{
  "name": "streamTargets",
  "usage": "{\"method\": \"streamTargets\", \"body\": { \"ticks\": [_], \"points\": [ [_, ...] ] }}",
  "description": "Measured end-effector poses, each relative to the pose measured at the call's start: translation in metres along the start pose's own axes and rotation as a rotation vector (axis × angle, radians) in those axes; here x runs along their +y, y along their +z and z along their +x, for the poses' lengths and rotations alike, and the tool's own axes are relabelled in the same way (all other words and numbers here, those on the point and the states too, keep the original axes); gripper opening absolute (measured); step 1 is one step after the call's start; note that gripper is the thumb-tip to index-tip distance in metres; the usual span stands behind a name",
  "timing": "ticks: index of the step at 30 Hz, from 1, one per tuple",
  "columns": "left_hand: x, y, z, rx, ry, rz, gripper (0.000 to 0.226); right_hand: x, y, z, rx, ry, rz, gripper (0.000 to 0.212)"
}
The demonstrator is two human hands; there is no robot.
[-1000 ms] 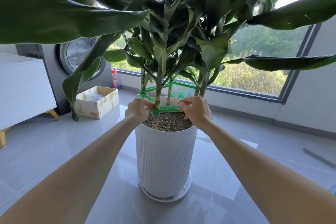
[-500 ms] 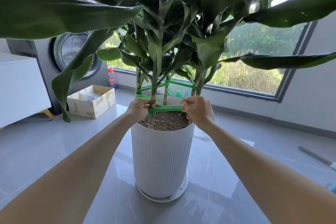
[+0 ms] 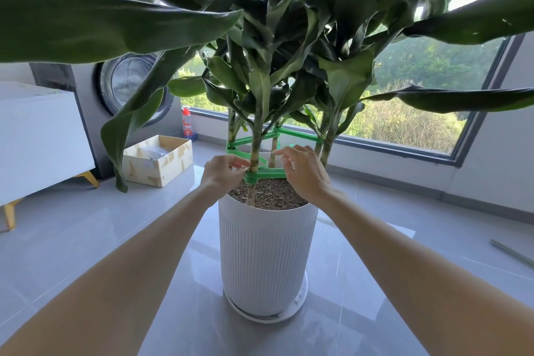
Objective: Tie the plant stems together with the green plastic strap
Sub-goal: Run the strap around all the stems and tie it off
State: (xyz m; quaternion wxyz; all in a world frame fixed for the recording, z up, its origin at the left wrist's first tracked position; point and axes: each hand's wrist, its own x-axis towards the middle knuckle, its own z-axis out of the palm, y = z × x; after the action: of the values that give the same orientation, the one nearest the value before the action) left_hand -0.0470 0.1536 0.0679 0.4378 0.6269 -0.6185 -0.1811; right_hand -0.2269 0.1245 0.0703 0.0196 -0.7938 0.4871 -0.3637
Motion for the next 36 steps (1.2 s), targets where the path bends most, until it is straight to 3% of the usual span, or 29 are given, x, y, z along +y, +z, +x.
{"method": "streamTargets", "body": {
  "ticks": [3, 6, 18, 23, 27, 30, 33, 35, 36],
  "points": [
    [-0.002, -0.003, -0.001, 0.000, 0.023, 0.021, 0.016, -0.012, 0.010, 0.003, -0.131, 0.012, -0.041, 0.048],
    [-0.002, -0.004, -0.002, -0.001, 0.041, 0.024, 0.014, -0.014, 0.016, 0.003, -0.238, 0.063, -0.182, 0.042],
    [0.002, 0.002, -0.001, -0.023, -0.016, 0.025, 0.021, -0.029, -0.006, -0.002, -0.232, 0.129, -0.615, 0.031],
    [0.003, 0.002, -0.001, -0.024, -0.026, 0.018, 0.022, -0.006, -0.020, -0.010, -0.159, 0.142, -0.514, 0.027],
    [0.005, 0.004, -0.002, -0.030, -0.028, 0.008, 0.023, 0.003, -0.021, -0.010, -0.052, 0.054, -0.365, 0.043],
    [0.006, 0.005, -0.001, -0.029, -0.048, -0.014, 0.023, 0.014, -0.026, -0.017, 0.185, 0.049, -0.205, 0.022],
    [0.007, 0.006, -0.001, -0.022, -0.049, -0.017, 0.022, 0.031, -0.030, -0.024, 0.360, 0.266, -0.029, 0.016],
    [0.008, 0.006, -0.002, -0.015, -0.044, -0.020, 0.022, 0.044, -0.031, -0.026, 0.347, 0.481, 0.082, 0.005],
    [0.008, 0.006, -0.002, -0.014, -0.041, -0.020, 0.022, 0.049, -0.030, -0.026, 0.296, 0.559, 0.121, 0.013]
  ]
}}
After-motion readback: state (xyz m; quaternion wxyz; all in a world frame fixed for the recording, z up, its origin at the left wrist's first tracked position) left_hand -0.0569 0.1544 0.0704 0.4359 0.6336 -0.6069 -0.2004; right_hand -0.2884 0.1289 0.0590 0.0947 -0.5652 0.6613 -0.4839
